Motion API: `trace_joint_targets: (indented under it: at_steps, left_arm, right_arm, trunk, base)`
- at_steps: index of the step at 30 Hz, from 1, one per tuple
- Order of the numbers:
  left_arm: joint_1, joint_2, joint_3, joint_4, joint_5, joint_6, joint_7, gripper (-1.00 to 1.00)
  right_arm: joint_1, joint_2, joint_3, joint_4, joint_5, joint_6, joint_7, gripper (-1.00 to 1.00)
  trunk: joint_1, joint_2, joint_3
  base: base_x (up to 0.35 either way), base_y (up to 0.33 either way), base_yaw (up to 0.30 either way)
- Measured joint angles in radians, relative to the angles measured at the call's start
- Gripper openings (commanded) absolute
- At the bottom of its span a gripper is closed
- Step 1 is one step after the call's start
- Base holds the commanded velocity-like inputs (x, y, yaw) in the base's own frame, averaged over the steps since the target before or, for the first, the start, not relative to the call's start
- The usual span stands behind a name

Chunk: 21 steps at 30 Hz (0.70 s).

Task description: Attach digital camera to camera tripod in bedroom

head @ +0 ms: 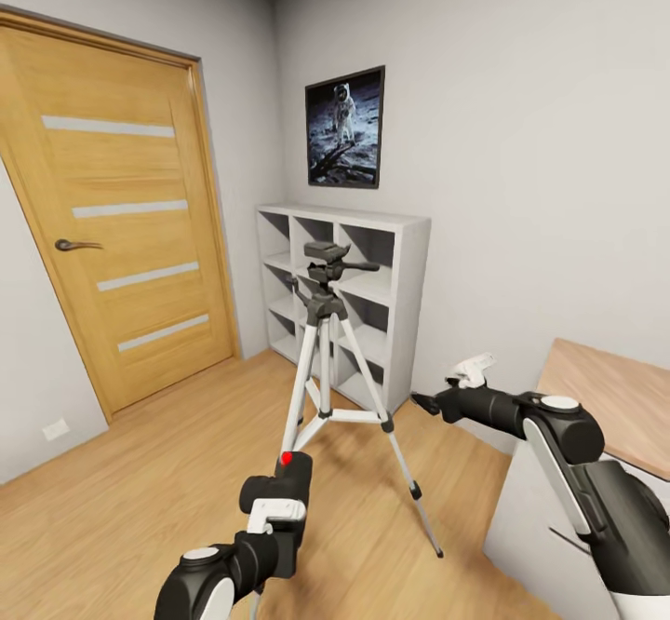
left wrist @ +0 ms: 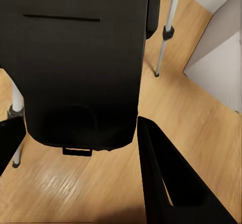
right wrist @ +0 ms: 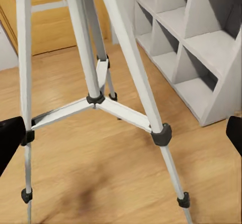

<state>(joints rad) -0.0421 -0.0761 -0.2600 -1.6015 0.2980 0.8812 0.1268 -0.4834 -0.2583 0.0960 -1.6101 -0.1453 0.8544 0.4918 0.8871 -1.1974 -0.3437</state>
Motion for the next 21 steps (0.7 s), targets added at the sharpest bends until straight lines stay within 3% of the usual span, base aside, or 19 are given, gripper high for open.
trace_joint_targets:
  at_steps: [5,11,16,18,20,21]
  left_arm:
    - [-0.042,-0.002,0.008,-0.003,-0.002,0.072,0.0,-1.0]
    - [-0.068,-0.004,0.07,-0.005,-0.004,0.104,0.0,-1.0]
    - [-0.093,0.005,0.158,-0.005,-0.007,0.116,-0.003,-1.0]
    - [-0.125,0.026,0.212,-0.005,-0.013,0.138,-0.015,-1.0]
    - [-0.132,0.035,0.229,-0.005,0.0,0.144,-0.028,-1.0]
    - [-0.137,0.045,0.263,-0.005,-0.003,0.144,-0.053,-1.0]
  right_arm:
    - [0.005,-0.022,0.002,0.013,0.005,-0.08,0.029,1.0]
    - [0.017,-0.026,0.013,0.022,0.01,-0.113,0.039,1.0]
    - [0.032,-0.026,0.023,0.022,0.012,-0.123,0.042,1.0]
    - [0.036,-0.025,0.027,0.021,0.012,-0.125,0.042,1.0]
    - [0.037,-0.025,0.031,0.022,0.012,-0.125,0.043,1.0]
    - [0.038,-0.025,0.037,0.023,0.012,-0.125,0.043,1.0]
  trunk:
    - [-0.019,0.035,0.016]
    - [-0.042,0.077,0.034]
    - [-0.061,0.112,0.05]
    - [-0.069,0.126,0.057]
    - [-0.077,0.14,0.063]
    - [-0.081,0.147,0.066]
  base:
    - [0.0,0.0,0.0]
    - [0.0,0.0,0.0]
    - [0.0,0.0,0.0]
    - [0.0,0.0,0.0]
    - [0.0,0.0,0.0]
    - [0.0,0.0,0.0]
